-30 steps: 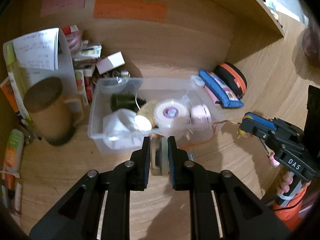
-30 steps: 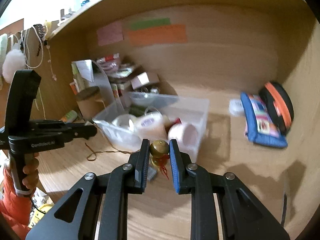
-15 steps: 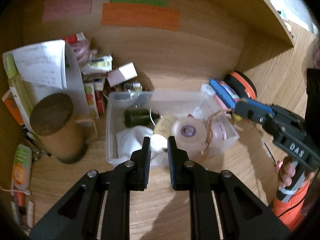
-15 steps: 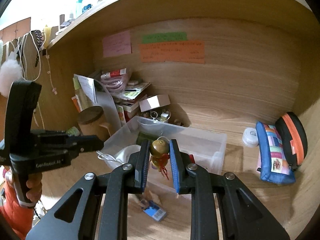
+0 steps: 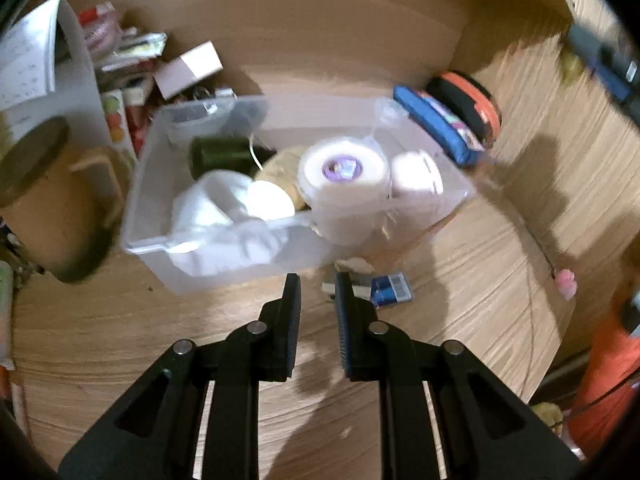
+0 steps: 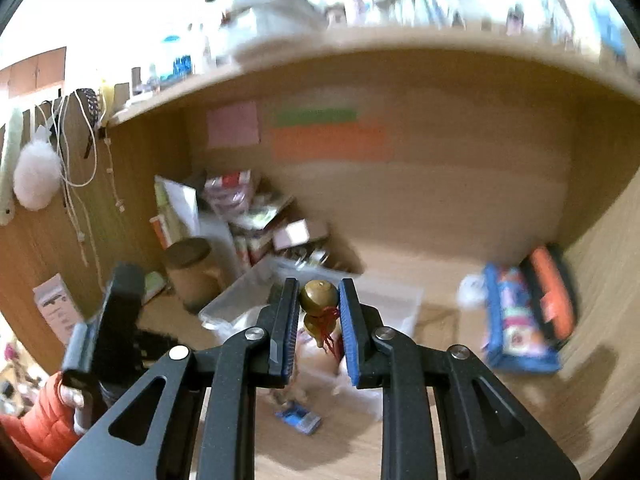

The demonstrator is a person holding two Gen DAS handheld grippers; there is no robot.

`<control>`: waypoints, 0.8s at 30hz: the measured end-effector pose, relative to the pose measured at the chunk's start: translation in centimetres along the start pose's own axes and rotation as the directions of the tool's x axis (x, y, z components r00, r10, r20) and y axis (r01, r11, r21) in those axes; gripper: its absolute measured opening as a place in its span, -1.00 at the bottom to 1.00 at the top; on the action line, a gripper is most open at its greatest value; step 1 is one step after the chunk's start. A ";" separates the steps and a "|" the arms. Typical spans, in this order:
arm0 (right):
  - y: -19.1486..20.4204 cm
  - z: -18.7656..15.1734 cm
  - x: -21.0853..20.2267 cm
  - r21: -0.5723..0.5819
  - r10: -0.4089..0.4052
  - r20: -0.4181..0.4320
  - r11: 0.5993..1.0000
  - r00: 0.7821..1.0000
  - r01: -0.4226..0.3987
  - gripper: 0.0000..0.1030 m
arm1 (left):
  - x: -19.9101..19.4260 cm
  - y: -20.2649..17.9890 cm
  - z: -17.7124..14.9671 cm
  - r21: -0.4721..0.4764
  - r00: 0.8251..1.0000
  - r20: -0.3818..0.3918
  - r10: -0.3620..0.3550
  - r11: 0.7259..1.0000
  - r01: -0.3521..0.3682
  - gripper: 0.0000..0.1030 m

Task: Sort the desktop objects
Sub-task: 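Carry the gold bell and green-capped item over the clear box with both tools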

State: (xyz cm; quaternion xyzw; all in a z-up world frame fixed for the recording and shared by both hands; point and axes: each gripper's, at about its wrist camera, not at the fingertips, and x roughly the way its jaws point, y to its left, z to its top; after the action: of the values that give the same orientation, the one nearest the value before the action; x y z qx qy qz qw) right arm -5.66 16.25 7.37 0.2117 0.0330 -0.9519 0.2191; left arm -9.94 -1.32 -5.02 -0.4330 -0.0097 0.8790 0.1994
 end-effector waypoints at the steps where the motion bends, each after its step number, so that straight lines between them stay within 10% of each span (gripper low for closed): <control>1: 0.2 0.5 -0.6 -0.029 -0.030 0.017 0.999 0.999 0.030 -0.65 | 0.4 -0.2 -0.1 0.004 1.000 -0.009 -0.004 1.000 0.004 -0.69; 9: 0.2 0.5 -1.3 -0.055 -0.068 0.015 0.996 0.998 0.069 -0.65 | 2.9 -2.2 -0.3 0.059 0.998 -0.055 -0.006 0.998 0.009 -0.29; 24: -1.5 -1.1 -0.3 -0.014 -0.026 -0.034 1.000 0.999 0.026 -0.65 | 5.0 -2.7 0.5 0.050 0.997 -0.067 0.027 0.998 -0.024 -0.36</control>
State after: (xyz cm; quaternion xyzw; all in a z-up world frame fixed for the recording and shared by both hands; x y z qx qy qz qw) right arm -5.65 17.87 6.49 0.2259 0.0458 -0.9507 0.2074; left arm -12.10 3.00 -8.00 -0.4575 0.0241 0.8664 0.1989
